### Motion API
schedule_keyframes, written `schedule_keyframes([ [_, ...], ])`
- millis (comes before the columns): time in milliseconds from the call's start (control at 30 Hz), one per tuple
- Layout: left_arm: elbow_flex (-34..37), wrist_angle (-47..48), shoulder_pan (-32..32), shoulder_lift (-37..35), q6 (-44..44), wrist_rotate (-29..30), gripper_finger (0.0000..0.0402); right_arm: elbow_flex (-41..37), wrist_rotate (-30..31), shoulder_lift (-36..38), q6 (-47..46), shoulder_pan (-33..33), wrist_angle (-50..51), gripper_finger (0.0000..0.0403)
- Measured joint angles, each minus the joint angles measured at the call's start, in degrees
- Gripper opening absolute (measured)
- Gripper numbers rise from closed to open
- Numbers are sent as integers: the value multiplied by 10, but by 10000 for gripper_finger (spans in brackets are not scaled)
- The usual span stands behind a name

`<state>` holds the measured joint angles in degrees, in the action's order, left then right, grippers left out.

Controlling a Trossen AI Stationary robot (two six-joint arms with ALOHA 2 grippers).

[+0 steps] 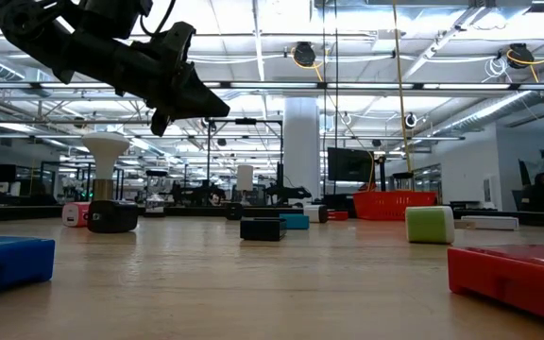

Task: Pick & Place Office items
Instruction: Put the light blue charger adapter into the bottom right red basket

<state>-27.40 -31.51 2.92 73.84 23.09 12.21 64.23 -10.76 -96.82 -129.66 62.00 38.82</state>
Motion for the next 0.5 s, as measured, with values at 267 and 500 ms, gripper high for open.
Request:
schedule_keyframes([
  [267, 0, 0, 0, 0, -3, 0, 21, 0, 0, 0, 0, 0, 0, 167],
  [500, 0, 0, 0, 0, -4, 0, 21, 0, -15, 0, 3, 0, 0, 188],
])
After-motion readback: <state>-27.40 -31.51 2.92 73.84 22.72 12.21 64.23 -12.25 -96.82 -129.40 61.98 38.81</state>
